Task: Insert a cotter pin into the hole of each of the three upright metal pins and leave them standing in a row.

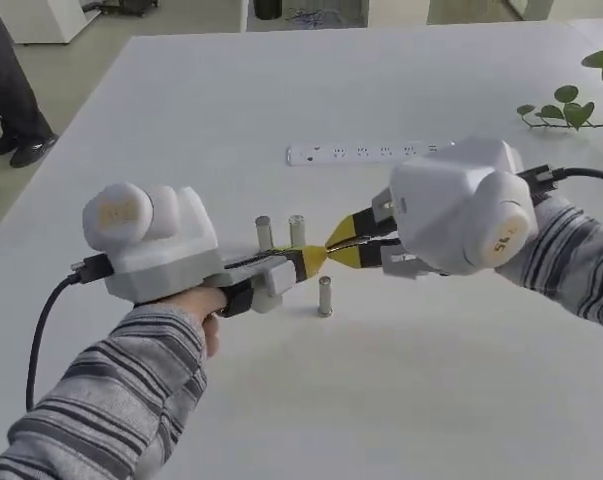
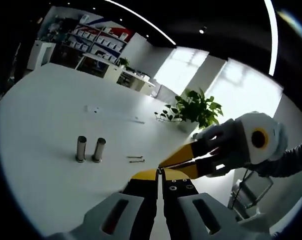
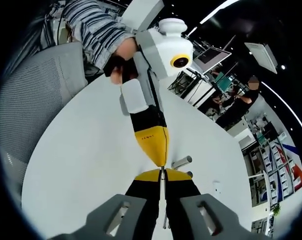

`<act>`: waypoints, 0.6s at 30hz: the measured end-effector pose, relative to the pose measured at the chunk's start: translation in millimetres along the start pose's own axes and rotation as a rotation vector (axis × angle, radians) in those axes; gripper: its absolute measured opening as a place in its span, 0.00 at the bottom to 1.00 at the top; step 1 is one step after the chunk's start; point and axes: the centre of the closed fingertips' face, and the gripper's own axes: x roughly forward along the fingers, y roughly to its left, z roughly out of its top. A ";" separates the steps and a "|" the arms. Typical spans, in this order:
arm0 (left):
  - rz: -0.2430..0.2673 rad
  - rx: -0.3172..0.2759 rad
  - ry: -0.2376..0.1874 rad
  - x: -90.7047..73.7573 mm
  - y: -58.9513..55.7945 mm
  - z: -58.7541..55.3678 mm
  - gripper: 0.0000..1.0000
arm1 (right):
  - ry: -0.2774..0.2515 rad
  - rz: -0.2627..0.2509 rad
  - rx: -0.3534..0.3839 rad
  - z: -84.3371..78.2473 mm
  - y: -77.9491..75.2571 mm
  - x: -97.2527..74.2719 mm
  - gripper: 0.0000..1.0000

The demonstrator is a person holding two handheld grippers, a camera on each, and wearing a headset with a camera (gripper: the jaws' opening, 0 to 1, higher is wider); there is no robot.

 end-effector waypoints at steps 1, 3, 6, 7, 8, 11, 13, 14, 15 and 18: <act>-0.003 0.013 0.004 -0.1 -0.5 -0.9 0.00 | -0.005 0.004 0.017 -0.1 1.1 -0.2 0.00; -0.009 0.040 0.005 -1.0 -1.5 -2.1 0.00 | -0.027 0.008 0.072 0.6 2.3 -1.0 0.00; -0.007 0.118 0.013 -2.2 0.3 -3.0 0.00 | -0.076 0.014 0.191 3.1 2.7 -2.1 0.04; -0.003 0.124 0.015 -2.8 0.4 -3.4 0.00 | -0.083 0.011 0.208 3.1 1.5 -2.5 0.05; -0.005 0.143 0.015 -3.4 0.9 -3.3 0.00 | -0.087 0.011 0.224 1.6 0.3 -3.3 0.05; -0.007 0.191 0.026 -5.8 2.7 -5.0 0.00 | -0.113 0.028 0.334 0.6 2.1 -4.3 0.08; -0.010 0.195 0.040 -7.5 4.4 -7.4 0.00 | -0.144 0.045 0.423 2.9 4.6 -6.0 0.09; -0.012 0.193 0.046 -8.4 4.8 -8.5 0.00 | -0.158 0.054 0.463 3.9 5.7 -6.6 0.09; -0.017 0.208 0.048 -9.3 4.8 -9.0 0.00 | -0.167 0.072 0.504 2.5 6.5 -6.8 0.10; -0.024 0.268 0.076 -12.4 6.3 -13.2 0.00 | -0.209 0.105 0.623 0.9 5.9 -7.6 0.11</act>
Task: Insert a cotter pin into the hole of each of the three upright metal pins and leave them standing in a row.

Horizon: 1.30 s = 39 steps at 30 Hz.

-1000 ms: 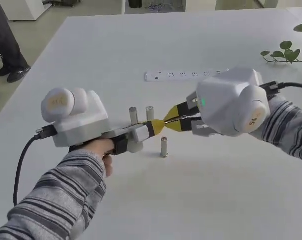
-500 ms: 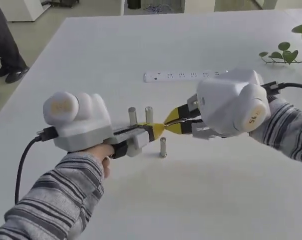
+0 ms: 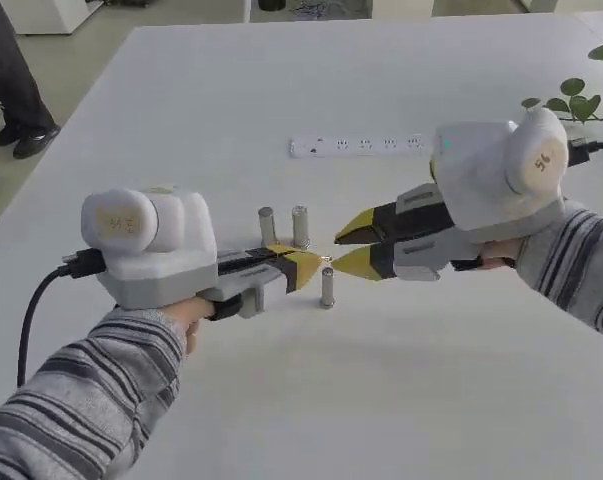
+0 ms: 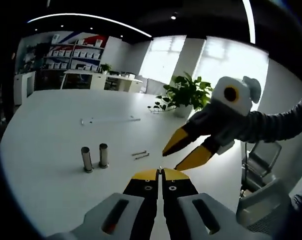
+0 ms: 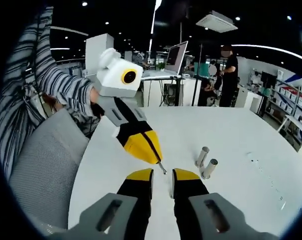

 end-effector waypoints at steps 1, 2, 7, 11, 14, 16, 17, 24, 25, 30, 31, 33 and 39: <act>-0.006 0.005 0.000 -0.5 -0.7 -0.5 0.00 | -0.009 0.009 0.046 -0.3 1.1 -0.4 0.12; -0.017 0.020 0.001 -1.0 -2.3 -1.3 0.00 | -0.016 0.020 0.067 -0.6 2.8 -0.6 0.13; -0.039 0.111 0.028 -1.4 -7.4 -8.2 0.00 | -0.044 0.072 0.189 -4.7 11.0 -1.6 0.14; -0.073 0.181 0.050 -1.4 -13.8 -13.6 0.00 | -0.041 0.132 0.236 -11.1 21.6 -3.3 0.15; -0.106 0.206 0.059 -2.1 -19.9 -16.9 0.00 | -0.041 0.167 0.275 -14.1 29.0 -4.9 0.15; -0.127 0.232 0.072 -3.0 -23.0 -20.1 0.00 | -0.055 0.198 0.303 -13.1 35.0 -6.3 0.14; -0.140 0.230 0.074 -3.5 -24.9 -21.2 0.00 | -0.047 0.216 0.314 -15.1 38.3 -7.0 0.14; -0.214 0.255 0.073 -7.8 -38.1 -25.0 0.00 | -0.040 0.287 0.333 -20.2 52.9 -8.9 0.11; -0.226 0.259 0.068 -8.6 -40.4 -24.6 0.00 | -0.037 0.297 0.341 -20.8 54.9 -9.1 0.11; -0.255 0.264 0.065 -9.7 -46.0 -24.8 0.00 | -0.038 0.327 0.350 -21.7 61.0 -8.0 0.09; -0.259 0.262 0.060 -9.8 -46.9 -24.0 0.00 | -0.040 0.330 0.347 -21.6 61.5 -7.8 0.08; -0.275 0.262 0.055 -10.5 -49.6 -23.4 0.00 | -0.036 0.333 0.343 -22.5 62.3 -7.2 0.07; -0.293 0.258 0.050 -11.2 -53.1 -23.5 0.00 | -0.045 0.354 0.348 -23.4 65.9 -5.8 0.03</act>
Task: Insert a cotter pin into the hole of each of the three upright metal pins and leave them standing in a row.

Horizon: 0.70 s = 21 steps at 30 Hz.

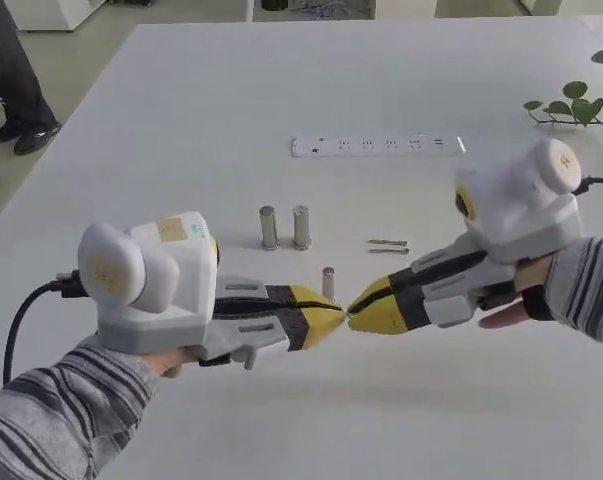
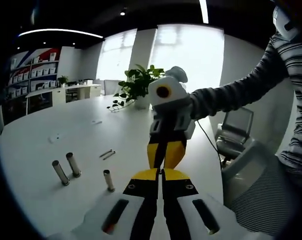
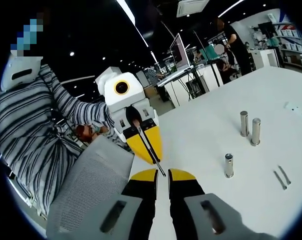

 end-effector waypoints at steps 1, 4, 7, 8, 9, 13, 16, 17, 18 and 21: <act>-0.005 -0.001 -0.001 0.2 -0.8 0.1 0.00 | -0.002 0.002 -0.005 0.1 0.4 0.3 0.02; -0.011 -0.006 -0.001 0.7 -2.2 -0.5 0.00 | -0.003 0.011 -0.006 -0.1 1.6 0.7 0.00; -0.016 -0.012 -0.002 1.1 -3.0 -1.8 0.00 | 0.006 0.011 -0.022 -1.0 2.1 0.4 0.00; -0.017 -0.014 -0.003 1.2 -3.0 -2.3 0.00 | 0.008 0.011 -0.029 -1.2 2.2 0.1 0.00; -0.015 -0.015 -0.005 1.4 -2.7 -2.5 0.00 | 0.012 0.007 -0.031 -1.1 1.9 -0.3 0.00; -0.014 -0.021 -0.019 1.6 -3.0 -1.1 0.00 | 0.029 -0.002 -0.105 0.2 1.0 -2.8 0.00; -0.018 -0.017 -0.019 2.7 -4.3 -1.7 0.00 | 0.062 -0.002 -0.153 -1.7 2.9 -4.0 0.00; -0.017 -0.016 -0.018 3.0 -4.0 -1.8 0.00 | 0.070 -0.008 -0.184 -1.7 2.5 -4.6 0.00; -0.017 -0.022 -0.015 3.1 -3.9 -2.1 0.00 | 0.075 -0.006 -0.189 -2.1 3.6 -4.6 0.00; -0.007 -0.016 -0.010 3.3 -2.0 -2.4 0.00 | 0.090 -0.012 -0.228 -2.5 3.6 -4.4 0.00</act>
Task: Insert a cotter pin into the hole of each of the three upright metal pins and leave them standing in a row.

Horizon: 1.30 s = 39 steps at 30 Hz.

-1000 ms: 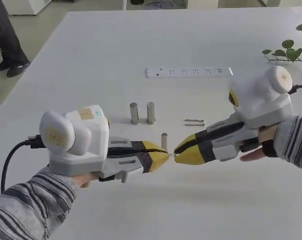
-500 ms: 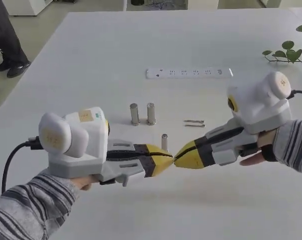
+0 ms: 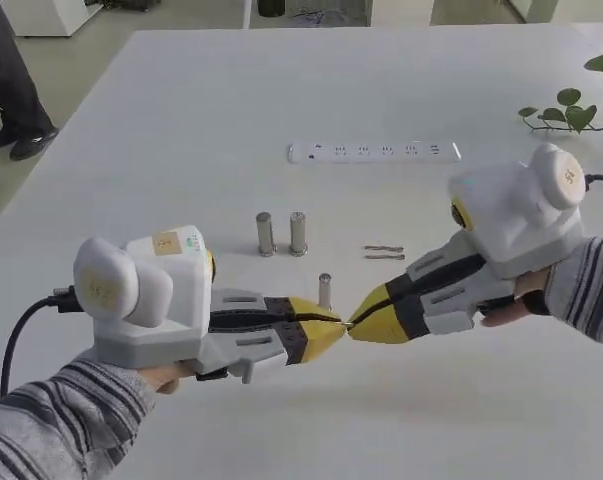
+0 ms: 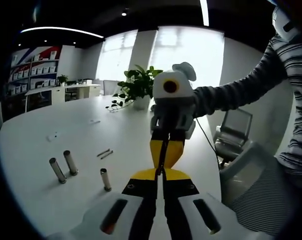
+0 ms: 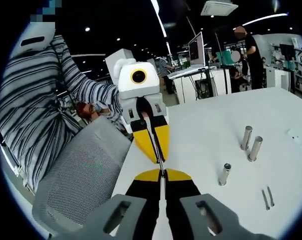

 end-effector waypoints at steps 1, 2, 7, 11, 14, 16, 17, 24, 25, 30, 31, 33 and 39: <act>0.006 -0.005 0.000 -0.1 1.3 -0.2 0.00 | 0.002 -0.002 -0.005 -0.2 -1.2 0.1 0.00; 0.021 -0.001 0.000 -0.2 4.0 -0.1 0.01 | 0.002 -0.006 -0.008 -0.1 -1.9 0.1 0.00; 0.048 -0.004 0.005 -0.7 10.8 -1.2 0.01 | 0.013 -0.026 -0.023 -0.5 -7.4 -0.7 0.00; 0.088 -0.002 0.006 -1.3 19.4 -2.8 0.02 | 0.030 -0.086 -0.084 -1.0 -21.1 -5.2 0.00; 0.149 0.026 0.017 -0.8 28.5 -6.6 0.05 | 0.033 -0.125 -0.087 -2.0 -32.2 -9.5 0.00; 0.189 0.040 0.021 -0.5 34.2 -8.0 0.07 | 0.039 -0.151 -0.084 -4.2 -39.9 -11.8 0.00; 0.196 0.049 0.023 0.7 35.3 -9.4 0.08 | 0.042 -0.159 -0.083 -5.0 -42.5 -12.5 0.00; 0.282 0.060 0.023 1.8 50.2 -12.3 0.10 | 0.079 -0.215 -0.079 -18.6 -62.2 -14.1 0.00; 0.297 0.067 0.025 2.7 52.7 -13.1 0.11 | 0.085 -0.219 -0.081 -20.7 -64.2 -14.1 0.00; 0.373 0.038 0.025 7.5 67.0 -19.1 0.14 | 0.084 -0.249 -0.065 -27.0 -75.1 -13.5 0.00; 0.395 0.032 0.025 7.9 70.4 -20.5 0.15 | 0.087 -0.255 -0.065 -28.6 -77.4 -12.8 0.00; 0.421 0.025 0.034 11.6 76.2 -25.0 0.17 | 0.097 -0.261 -0.064 -31.4 -80.7 -11.5 0.00; 0.463 0.023 0.082 25.8 89.5 -40.4 0.19 | 0.121 -0.278 -0.061 -38.9 -90.5 -9.1 0.00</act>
